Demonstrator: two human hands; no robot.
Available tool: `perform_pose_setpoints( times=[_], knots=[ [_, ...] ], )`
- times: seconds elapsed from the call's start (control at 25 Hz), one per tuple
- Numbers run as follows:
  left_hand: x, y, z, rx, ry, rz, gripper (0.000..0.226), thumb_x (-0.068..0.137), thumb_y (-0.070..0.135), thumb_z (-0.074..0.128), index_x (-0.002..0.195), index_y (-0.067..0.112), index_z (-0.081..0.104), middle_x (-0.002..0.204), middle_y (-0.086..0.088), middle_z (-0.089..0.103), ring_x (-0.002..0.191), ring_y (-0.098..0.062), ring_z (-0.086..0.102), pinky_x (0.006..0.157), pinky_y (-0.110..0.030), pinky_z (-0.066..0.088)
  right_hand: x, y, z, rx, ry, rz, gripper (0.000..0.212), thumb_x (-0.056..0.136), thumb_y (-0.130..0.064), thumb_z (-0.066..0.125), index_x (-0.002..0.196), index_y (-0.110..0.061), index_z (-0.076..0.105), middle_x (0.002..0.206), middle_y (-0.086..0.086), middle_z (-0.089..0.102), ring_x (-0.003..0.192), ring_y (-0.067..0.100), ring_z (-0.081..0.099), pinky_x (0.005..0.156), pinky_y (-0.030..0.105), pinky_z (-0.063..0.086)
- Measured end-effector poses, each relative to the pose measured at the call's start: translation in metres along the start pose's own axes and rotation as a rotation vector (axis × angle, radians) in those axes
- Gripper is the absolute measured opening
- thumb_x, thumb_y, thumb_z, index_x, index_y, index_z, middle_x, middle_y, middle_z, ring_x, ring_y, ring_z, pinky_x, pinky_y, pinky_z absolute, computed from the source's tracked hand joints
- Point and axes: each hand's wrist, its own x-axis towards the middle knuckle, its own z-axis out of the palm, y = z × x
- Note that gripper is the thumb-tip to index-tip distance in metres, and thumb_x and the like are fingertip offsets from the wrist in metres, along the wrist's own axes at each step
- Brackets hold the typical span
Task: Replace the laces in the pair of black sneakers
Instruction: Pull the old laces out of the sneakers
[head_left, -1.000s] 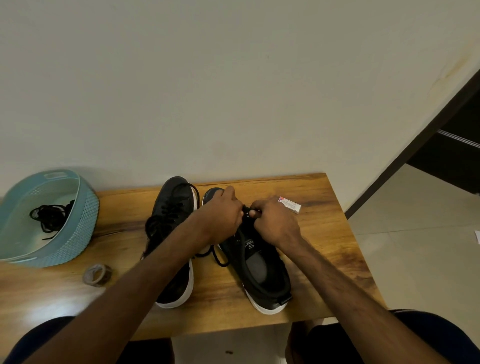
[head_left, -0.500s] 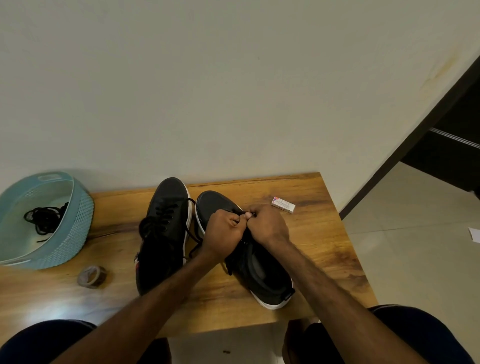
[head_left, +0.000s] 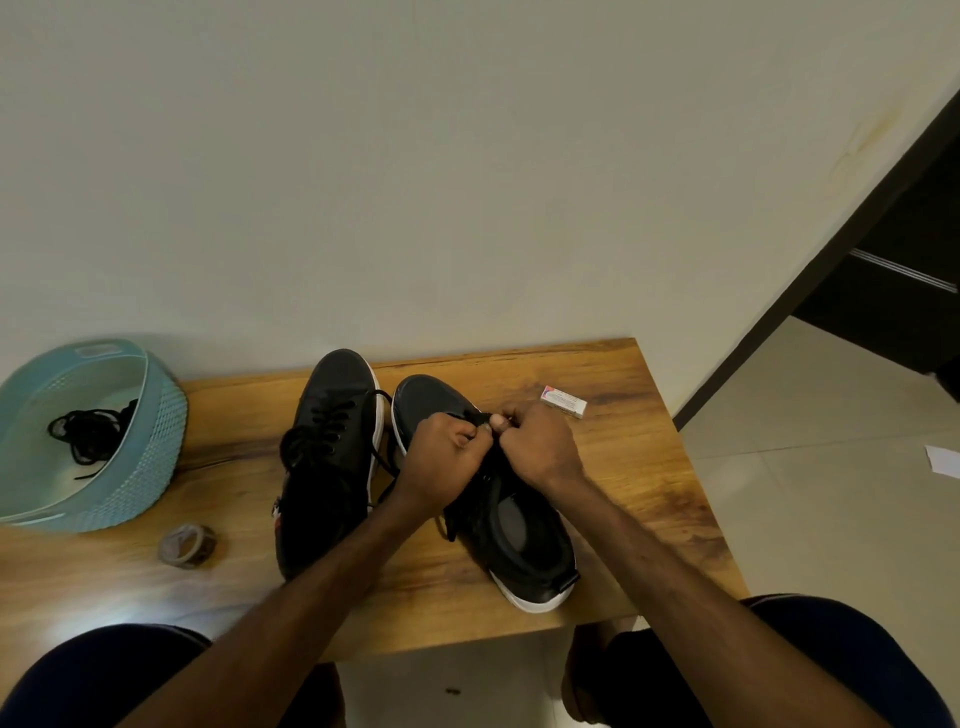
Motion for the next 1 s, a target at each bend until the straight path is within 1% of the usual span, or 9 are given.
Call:
perform_pose_setpoints(
  times=[0.12,0.2,0.32,0.44,0.52,0.64,0.72,0.8,1.0],
  knots=[
    [0.002,0.011,-0.011,0.137,-0.027,-0.095,0.042,0.099,0.024,0.055,0.059,0.014,0.054,0.051,-0.002,0.051,0.044,-0.015,0.044,0.048,-0.029,0.035,-0.012,-0.005,-0.011,-0.075,0.013,-0.07,0.021,0.098,-0.03,0.054,0.1,-0.024,0.074,0.089,-0.004,0.072,0.085,0.015,0.065,0.078,0.036,0.054],
    [0.0,0.017,-0.014,0.221,-0.083,-0.149,0.035,0.102,0.027,0.048,0.072,0.015,0.058,0.058,0.0,0.058,0.045,-0.009,0.051,0.05,-0.027,0.043,-0.02,-0.011,-0.02,-0.107,-0.06,-0.115,0.022,0.099,-0.031,0.052,0.104,-0.026,0.074,0.093,-0.005,0.072,0.088,0.014,0.064,0.079,0.036,0.053],
    [-0.001,0.016,-0.019,-0.039,-0.087,-0.336,0.041,0.105,0.033,0.041,0.087,0.004,0.064,0.065,-0.006,0.063,0.048,-0.015,0.056,0.045,-0.025,0.048,-0.039,-0.026,-0.03,-0.13,-0.304,-0.175,0.027,0.105,-0.035,0.043,0.101,-0.027,0.069,0.085,-0.006,0.064,0.078,0.012,0.061,0.074,0.036,0.051],
    [-0.001,0.017,-0.025,-0.257,-0.087,-0.436,0.04,0.103,0.033,0.047,0.087,0.002,0.065,0.071,-0.011,0.064,0.053,-0.017,0.062,0.047,-0.027,0.054,-0.042,-0.031,-0.045,-0.149,-0.517,-0.152,0.03,0.106,-0.032,0.041,0.118,-0.019,0.065,0.082,-0.001,0.062,0.068,0.015,0.061,0.064,0.033,0.053],
    [-0.001,0.018,-0.028,-0.261,-0.129,-0.468,0.026,0.104,0.02,0.048,0.088,0.004,0.062,0.078,-0.013,0.064,0.057,-0.015,0.062,0.05,-0.025,0.055,-0.031,-0.03,-0.051,-0.192,-0.434,-0.126,0.025,0.103,-0.029,0.049,0.113,-0.016,0.068,0.091,0.006,0.068,0.077,0.024,0.067,0.068,0.037,0.058],
    [0.0,0.019,-0.031,-0.252,-0.163,-0.502,0.022,0.104,0.015,0.045,0.094,0.003,0.061,0.085,-0.013,0.066,0.06,-0.013,0.064,0.048,-0.021,0.052,-0.011,-0.025,-0.046,-0.294,-0.036,-0.289,0.015,0.094,-0.023,0.064,0.108,-0.019,0.069,0.102,-0.003,0.065,0.093,0.015,0.062,0.08,0.034,0.051],
    [0.001,0.019,-0.032,-0.26,-0.17,-0.498,0.022,0.104,0.016,0.045,0.094,0.006,0.061,0.084,-0.011,0.067,0.061,-0.013,0.065,0.05,-0.022,0.053,-0.005,-0.024,-0.034,-0.222,-0.086,-0.353,0.022,0.09,-0.021,0.07,0.112,-0.022,0.069,0.106,-0.005,0.063,0.094,0.012,0.059,0.082,0.032,0.05],
    [0.001,0.02,-0.033,-0.266,-0.166,-0.494,0.023,0.104,0.017,0.046,0.091,0.008,0.062,0.079,-0.01,0.066,0.061,-0.014,0.065,0.051,-0.024,0.054,-0.002,-0.02,-0.02,-0.218,-0.147,-0.341,0.015,0.087,-0.022,0.073,0.102,-0.024,0.071,0.1,-0.004,0.068,0.091,0.015,0.062,0.083,0.036,0.053],
    [-0.001,0.022,-0.035,-0.293,-0.179,-0.495,0.027,0.106,0.019,0.041,0.091,0.007,0.061,0.078,-0.008,0.065,0.062,-0.015,0.065,0.052,-0.025,0.054,0.004,-0.015,-0.016,-0.212,-0.116,-0.341,0.008,0.086,-0.012,0.071,0.091,-0.018,0.073,0.089,0.0,0.072,0.087,0.017,0.065,0.084,0.038,0.055]
  ],
)
